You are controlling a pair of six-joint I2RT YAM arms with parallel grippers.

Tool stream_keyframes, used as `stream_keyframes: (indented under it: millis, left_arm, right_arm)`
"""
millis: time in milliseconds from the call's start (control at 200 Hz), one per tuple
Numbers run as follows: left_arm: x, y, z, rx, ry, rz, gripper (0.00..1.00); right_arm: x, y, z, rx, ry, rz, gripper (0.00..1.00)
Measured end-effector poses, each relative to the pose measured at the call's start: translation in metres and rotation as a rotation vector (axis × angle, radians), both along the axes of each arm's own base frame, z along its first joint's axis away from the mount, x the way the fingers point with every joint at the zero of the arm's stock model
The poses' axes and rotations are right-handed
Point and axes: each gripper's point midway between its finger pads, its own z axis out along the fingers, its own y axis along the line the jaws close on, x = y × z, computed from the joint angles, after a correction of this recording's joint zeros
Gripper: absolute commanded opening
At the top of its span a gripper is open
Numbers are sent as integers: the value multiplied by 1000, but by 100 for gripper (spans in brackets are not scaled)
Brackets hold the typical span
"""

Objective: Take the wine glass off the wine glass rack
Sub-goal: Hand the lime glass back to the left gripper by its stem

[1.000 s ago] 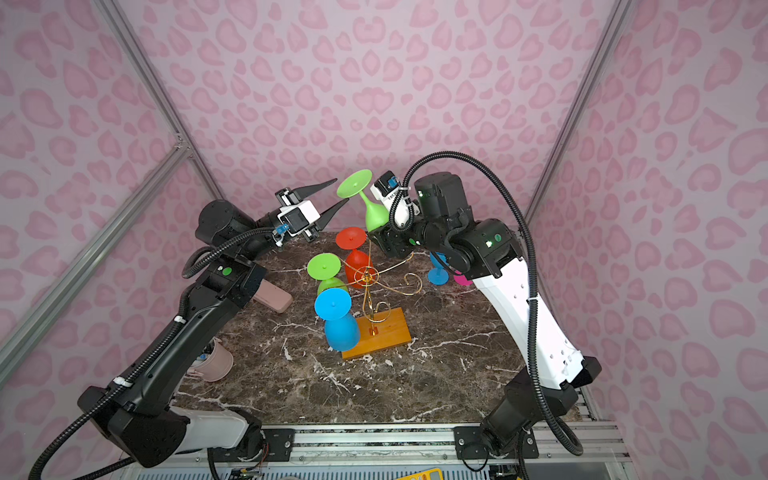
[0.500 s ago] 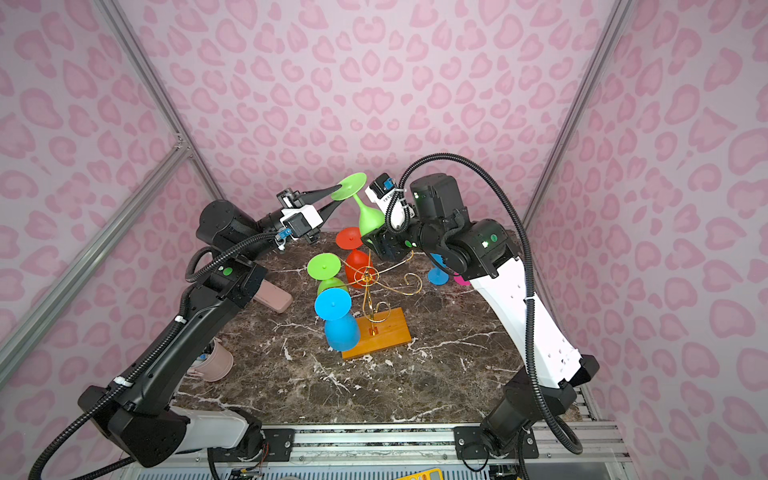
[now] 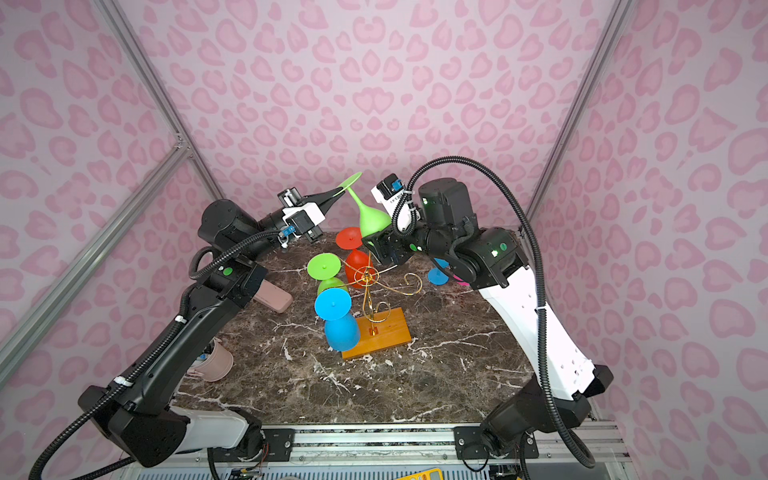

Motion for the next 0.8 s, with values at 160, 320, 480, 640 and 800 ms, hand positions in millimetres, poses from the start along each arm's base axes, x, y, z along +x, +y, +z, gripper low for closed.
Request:
stream_keyframes:
  millis: [160, 320, 480, 640, 800]
  left_arm:
    - [7, 3, 1, -55, 82, 6, 3]
    - [30, 22, 2, -146, 194, 74, 3]
    - [49, 48, 6, -274, 325, 107, 3]
    - [51, 55, 8, -362, 419, 65, 3]
    - [51, 54, 5, -396, 488, 19, 3]
  right_arm:
    - [-16, -15, 18, 94, -71, -2, 92]
    - [-30, -44, 43, 233, -157, -29, 91]
    - [-43, -85, 64, 374, -250, -96, 83]
    - [-44, -101, 67, 452, -283, -123, 74]
    - [-27, -91, 60, 491, -237, -104, 65]
